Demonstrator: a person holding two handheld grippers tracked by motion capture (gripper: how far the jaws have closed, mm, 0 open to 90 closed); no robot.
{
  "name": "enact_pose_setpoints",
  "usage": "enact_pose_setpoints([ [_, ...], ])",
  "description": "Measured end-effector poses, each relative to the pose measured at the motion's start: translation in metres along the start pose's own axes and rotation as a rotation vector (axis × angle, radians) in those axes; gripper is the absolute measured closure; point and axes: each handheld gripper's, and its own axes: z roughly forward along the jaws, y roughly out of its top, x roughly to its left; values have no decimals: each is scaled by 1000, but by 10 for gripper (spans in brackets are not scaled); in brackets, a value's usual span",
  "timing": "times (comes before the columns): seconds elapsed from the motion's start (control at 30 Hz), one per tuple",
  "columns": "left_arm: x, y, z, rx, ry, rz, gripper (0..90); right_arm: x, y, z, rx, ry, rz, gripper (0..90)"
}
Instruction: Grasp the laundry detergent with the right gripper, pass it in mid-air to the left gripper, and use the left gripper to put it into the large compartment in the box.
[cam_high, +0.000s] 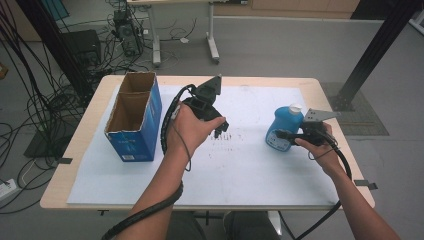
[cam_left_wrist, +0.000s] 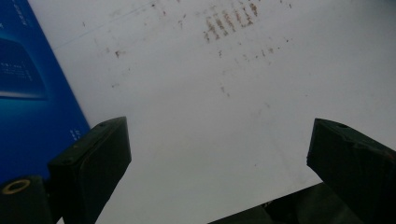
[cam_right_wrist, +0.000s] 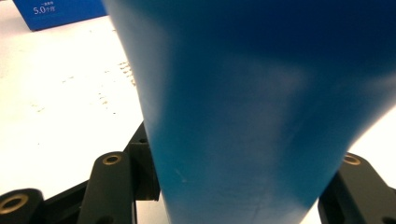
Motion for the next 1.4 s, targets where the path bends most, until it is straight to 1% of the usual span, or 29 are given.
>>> enact_pose_setpoints([
  [0.6, 1, 0, -1, -1, 2, -2, 67, 0, 0, 0, 1, -2, -1, 430],
  [0.83, 1, 1, -2, 0, 1, 4, 67, 1, 0, 0, 1, -3, 0, 430],
  [0.87, 1, 0, -2, -2, 1, -2, 67, 1, 0, 0, 1, -3, -1, 431],
  [1.3, 2, 1, -2, 3, 4, 4, 67, 1, 1, 0, 2, -3, 0, 431],
  [1.4, 1, 0, -3, -4, -9, 8, 67, 0, 1, 0, 5, -2, 2, 432],
])
